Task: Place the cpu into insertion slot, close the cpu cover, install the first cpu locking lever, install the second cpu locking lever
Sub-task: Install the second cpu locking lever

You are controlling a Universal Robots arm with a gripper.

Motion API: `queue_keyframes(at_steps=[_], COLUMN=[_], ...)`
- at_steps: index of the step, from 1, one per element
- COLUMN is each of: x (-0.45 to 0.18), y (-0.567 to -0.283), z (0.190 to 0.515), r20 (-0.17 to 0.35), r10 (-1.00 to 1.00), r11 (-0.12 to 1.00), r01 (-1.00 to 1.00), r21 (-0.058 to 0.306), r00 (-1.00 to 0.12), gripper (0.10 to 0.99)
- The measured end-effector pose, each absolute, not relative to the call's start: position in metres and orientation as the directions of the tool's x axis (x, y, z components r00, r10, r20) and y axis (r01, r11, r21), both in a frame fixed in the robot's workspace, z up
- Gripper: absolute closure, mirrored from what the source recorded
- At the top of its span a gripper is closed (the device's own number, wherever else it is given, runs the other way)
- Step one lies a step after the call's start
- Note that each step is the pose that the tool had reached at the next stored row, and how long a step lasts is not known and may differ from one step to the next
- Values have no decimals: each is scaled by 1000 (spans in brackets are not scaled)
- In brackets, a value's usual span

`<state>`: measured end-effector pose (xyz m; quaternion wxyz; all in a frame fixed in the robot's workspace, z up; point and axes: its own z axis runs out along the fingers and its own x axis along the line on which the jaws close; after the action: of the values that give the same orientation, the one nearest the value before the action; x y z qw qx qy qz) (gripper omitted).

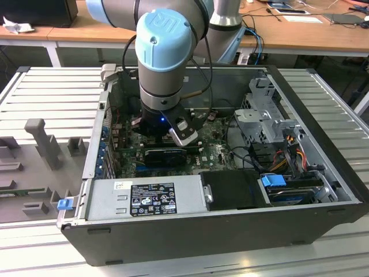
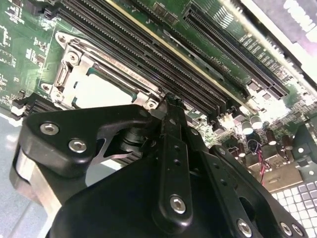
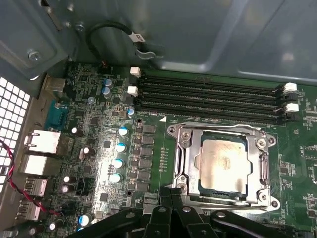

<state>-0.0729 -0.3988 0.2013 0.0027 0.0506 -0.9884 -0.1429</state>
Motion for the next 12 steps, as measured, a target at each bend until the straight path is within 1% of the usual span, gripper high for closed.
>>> queue_keyframes(at_steps=[5,12], x=[-73,-73], y=[-399,-399], z=[199,196], r20=[-10,-11], r10=[-103,-106], r11=[951,949], r01=[-102,-105], r21=[293,298], r00=[-995,-994], gripper=[980,980])
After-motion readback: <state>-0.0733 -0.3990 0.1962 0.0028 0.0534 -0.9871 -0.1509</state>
